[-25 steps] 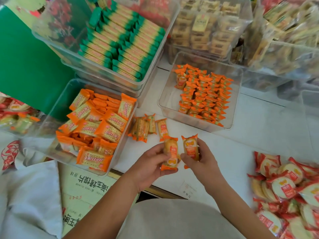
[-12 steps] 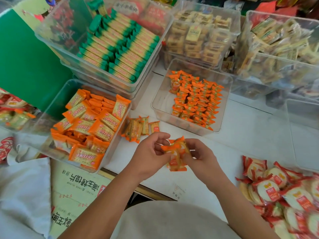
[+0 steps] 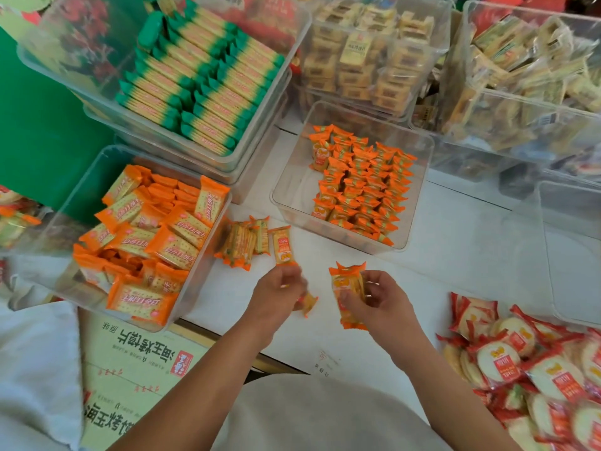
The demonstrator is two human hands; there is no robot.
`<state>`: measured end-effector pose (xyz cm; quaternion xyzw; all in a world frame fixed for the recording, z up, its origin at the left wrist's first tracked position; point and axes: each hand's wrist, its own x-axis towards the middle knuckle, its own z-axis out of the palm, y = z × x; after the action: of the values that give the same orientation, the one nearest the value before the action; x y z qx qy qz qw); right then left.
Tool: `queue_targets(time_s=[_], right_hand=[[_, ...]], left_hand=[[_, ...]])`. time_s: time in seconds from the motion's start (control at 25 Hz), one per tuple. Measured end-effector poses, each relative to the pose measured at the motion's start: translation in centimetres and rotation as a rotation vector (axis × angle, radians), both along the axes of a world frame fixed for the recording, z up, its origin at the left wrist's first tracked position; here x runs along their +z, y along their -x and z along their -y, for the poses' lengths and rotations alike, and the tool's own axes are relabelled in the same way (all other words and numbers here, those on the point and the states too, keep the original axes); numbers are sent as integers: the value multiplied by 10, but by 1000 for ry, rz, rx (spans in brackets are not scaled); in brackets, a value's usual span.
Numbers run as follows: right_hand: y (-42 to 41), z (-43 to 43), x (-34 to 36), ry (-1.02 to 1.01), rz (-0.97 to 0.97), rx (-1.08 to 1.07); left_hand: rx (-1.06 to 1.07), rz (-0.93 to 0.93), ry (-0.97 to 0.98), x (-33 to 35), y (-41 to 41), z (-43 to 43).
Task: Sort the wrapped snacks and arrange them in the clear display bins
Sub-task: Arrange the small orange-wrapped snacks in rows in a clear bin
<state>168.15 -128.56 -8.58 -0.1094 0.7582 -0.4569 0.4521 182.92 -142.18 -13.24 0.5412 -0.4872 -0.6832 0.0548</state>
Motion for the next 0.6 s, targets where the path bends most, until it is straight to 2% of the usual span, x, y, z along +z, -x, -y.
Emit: queue_targets(time_s=[0.08, 0.12, 0.16, 0.24, 0.32, 0.48, 0.6], right_hand=[[6, -2, -4, 5, 1, -23], [10, -2, -5, 11, 10, -33], [13, -2, -6, 14, 20, -44], [19, -1, -9, 14, 40, -74], [25, 2, -12, 10, 67, -114], [34, 10, -14, -4, 92, -155], [34, 19, -16, -23, 92, -156]], left_hand=[[-232, 340, 232, -36, -8, 5], [-336, 411, 335, -49, -9, 6], [-394, 425, 397, -59, -7, 6], [-375, 430, 404, -69, 3, 6], [-364, 517, 384, -78, 14, 9], [-489, 648, 444, -87, 21, 13], [-475, 607, 409, -86, 16, 19]])
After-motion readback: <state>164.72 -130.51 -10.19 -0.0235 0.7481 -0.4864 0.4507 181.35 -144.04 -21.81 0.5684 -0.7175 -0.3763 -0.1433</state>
